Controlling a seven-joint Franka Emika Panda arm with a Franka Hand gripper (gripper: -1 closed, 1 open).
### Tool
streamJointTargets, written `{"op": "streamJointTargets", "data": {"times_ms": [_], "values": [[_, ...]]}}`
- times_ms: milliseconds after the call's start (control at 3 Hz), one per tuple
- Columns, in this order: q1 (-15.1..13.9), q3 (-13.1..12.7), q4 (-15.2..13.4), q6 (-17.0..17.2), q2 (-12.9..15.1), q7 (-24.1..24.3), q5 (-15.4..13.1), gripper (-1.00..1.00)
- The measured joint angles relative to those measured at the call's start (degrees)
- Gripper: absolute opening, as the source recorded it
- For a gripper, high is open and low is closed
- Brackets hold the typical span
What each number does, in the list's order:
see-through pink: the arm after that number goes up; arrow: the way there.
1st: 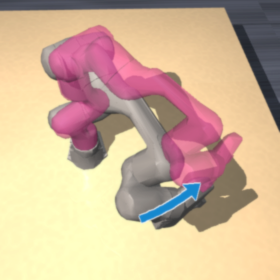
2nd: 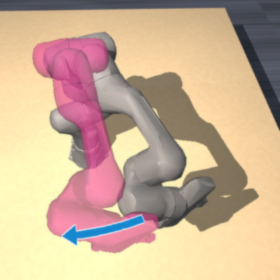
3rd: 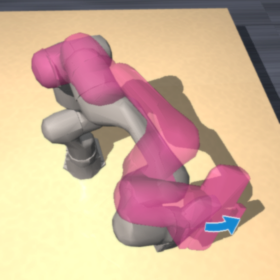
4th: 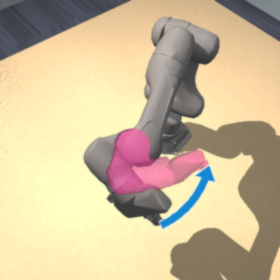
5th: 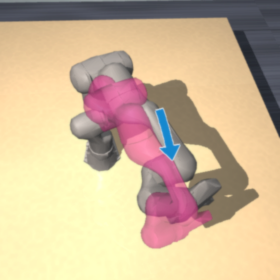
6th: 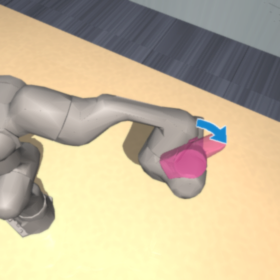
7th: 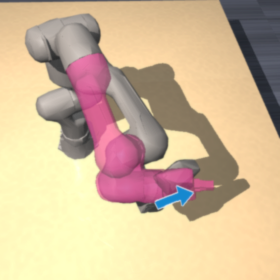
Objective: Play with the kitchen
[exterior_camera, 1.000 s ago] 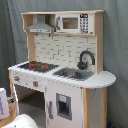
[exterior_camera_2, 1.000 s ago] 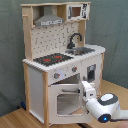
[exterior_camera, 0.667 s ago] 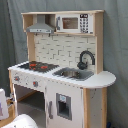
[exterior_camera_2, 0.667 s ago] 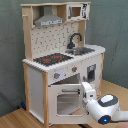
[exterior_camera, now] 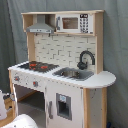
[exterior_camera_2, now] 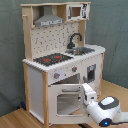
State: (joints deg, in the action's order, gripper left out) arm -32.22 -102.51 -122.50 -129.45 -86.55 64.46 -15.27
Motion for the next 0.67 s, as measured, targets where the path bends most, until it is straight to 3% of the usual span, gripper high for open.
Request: {"op": "streamJointTargets", "data": {"times_ms": [333, 667], "values": [[1.80, 2.87, 2.47, 2.19, 0.28, -0.04, -3.45, 1.00], [3.54, 5.87, 2.46, 3.04, 0.92, -2.10, -7.52, 1.00]]}}
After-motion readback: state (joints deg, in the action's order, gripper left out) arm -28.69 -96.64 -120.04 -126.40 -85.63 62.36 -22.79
